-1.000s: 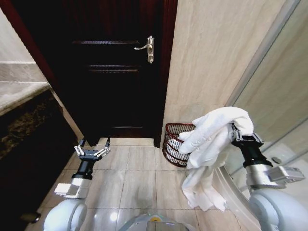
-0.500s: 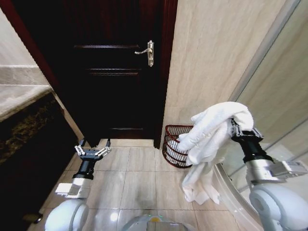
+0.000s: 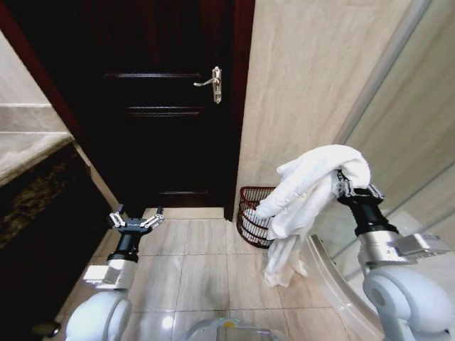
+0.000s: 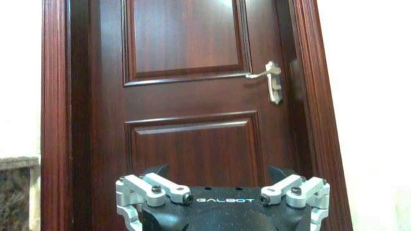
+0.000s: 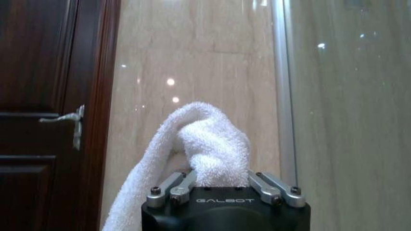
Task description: Discard the used towel into the hamper.
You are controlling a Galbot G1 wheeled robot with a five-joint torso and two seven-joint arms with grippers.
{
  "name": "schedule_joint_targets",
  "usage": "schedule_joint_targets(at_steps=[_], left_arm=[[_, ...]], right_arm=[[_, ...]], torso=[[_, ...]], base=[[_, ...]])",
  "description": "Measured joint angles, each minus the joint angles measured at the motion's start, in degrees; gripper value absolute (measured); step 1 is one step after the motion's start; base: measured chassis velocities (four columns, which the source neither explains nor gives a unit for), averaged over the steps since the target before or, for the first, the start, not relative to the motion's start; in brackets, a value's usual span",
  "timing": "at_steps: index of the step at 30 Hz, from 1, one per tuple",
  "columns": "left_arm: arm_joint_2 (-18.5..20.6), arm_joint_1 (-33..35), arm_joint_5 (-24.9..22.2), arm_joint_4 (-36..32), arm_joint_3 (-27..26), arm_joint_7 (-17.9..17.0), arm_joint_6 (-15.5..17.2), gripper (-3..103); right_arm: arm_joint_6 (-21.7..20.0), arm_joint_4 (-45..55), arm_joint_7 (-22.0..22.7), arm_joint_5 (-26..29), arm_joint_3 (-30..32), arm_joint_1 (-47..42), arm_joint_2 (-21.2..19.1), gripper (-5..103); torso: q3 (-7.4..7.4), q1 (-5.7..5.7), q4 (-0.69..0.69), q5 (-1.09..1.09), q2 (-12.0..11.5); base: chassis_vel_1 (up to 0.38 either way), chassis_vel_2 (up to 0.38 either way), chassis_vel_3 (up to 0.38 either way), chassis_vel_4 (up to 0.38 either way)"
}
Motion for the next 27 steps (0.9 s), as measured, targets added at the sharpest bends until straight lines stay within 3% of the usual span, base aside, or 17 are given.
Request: schedule_joint_targets(at_steps=[11, 27], left_arm=[[-2.22, 0.65, -0.19, -1.61, 1.50, -2.10, 0.51, 100], [-2.55, 2.54, -0.52, -3.64, 1.28, -5.96, -0.76, 100]], right_arm=[[-2.08, 0.00, 1.11, 3.62, -0.79, 3.77, -2.44, 19], [-2.40, -3.25, -3.73, 5.95, 0.06, 8.64, -1.27, 19]], torso=[[1.22, 0.78, 0.00, 0.00, 1.99], [3.37, 2.25, 0.00, -0.01, 5.64]], base=[[0.000, 0.000, 0.000, 0.000], [0.000, 0.000, 0.000, 0.000]])
